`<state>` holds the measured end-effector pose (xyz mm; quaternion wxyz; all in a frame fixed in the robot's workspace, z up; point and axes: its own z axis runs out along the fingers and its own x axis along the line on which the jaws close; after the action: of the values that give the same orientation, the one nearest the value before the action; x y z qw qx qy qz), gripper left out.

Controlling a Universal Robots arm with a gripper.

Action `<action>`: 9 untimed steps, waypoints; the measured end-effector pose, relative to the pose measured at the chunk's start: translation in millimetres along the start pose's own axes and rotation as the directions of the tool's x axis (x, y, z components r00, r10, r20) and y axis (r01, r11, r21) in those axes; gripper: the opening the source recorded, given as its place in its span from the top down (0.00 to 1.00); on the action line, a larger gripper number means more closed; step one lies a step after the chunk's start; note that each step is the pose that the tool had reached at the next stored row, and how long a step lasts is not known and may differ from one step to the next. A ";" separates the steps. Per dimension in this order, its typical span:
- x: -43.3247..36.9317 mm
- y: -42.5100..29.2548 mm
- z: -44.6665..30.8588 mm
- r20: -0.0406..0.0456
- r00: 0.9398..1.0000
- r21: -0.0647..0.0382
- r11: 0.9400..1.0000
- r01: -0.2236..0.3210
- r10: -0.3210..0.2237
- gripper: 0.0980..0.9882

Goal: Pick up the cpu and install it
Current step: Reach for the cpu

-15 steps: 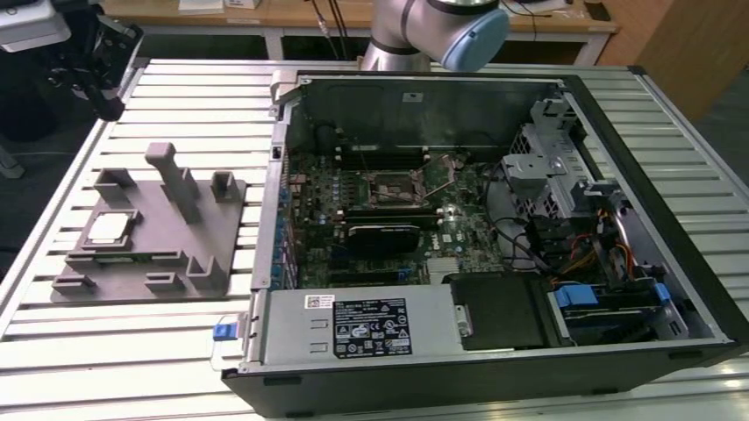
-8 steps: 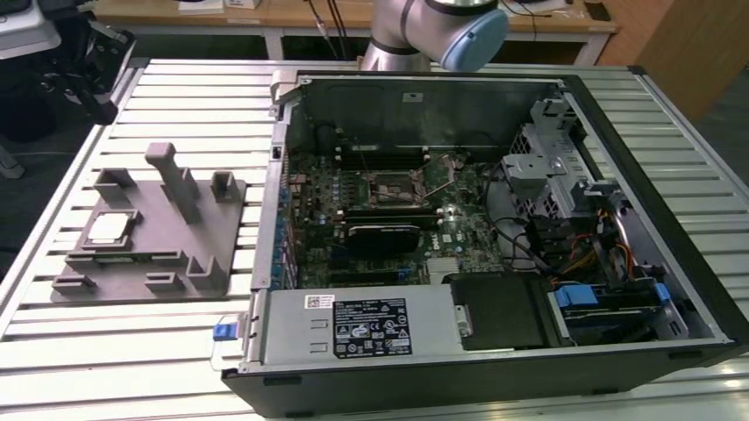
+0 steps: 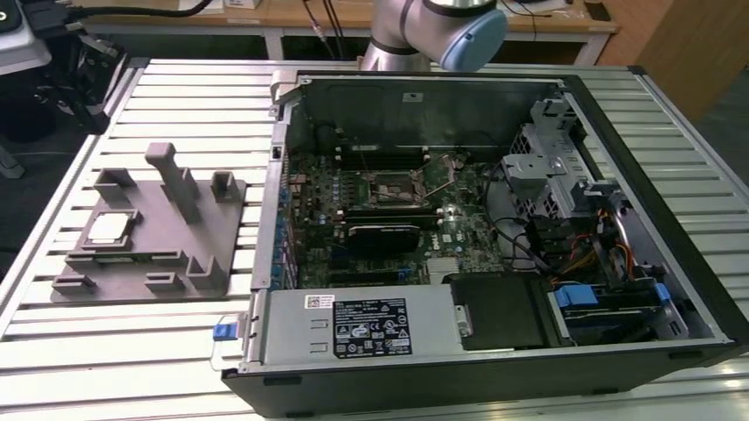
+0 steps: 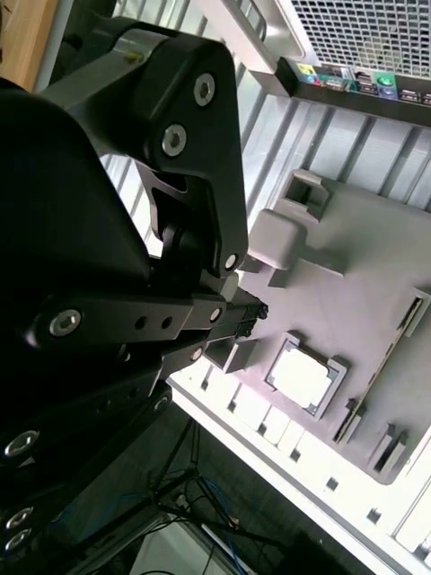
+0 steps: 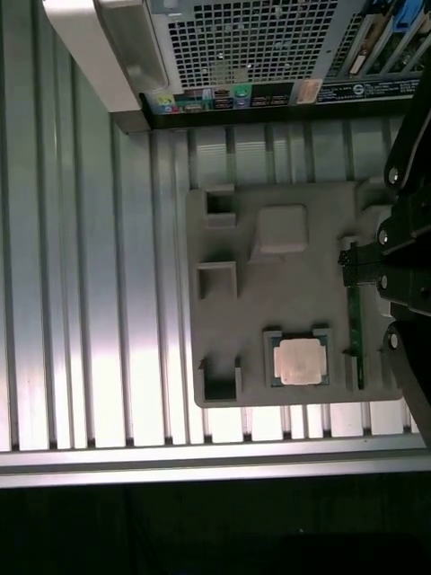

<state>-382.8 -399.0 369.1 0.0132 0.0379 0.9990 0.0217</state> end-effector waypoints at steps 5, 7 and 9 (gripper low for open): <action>5.8 -0.8 8.9 -0.001 1.000 0.000 1.000 0.000 0.000 0.99; 7.8 -1.1 12.5 -0.001 1.000 0.000 1.000 0.000 0.000 0.99; 9.9 -1.4 16.1 -0.001 1.000 0.000 1.000 0.000 0.000 0.99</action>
<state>-392.3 -398.9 352.7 0.0129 0.0379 0.9990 0.0217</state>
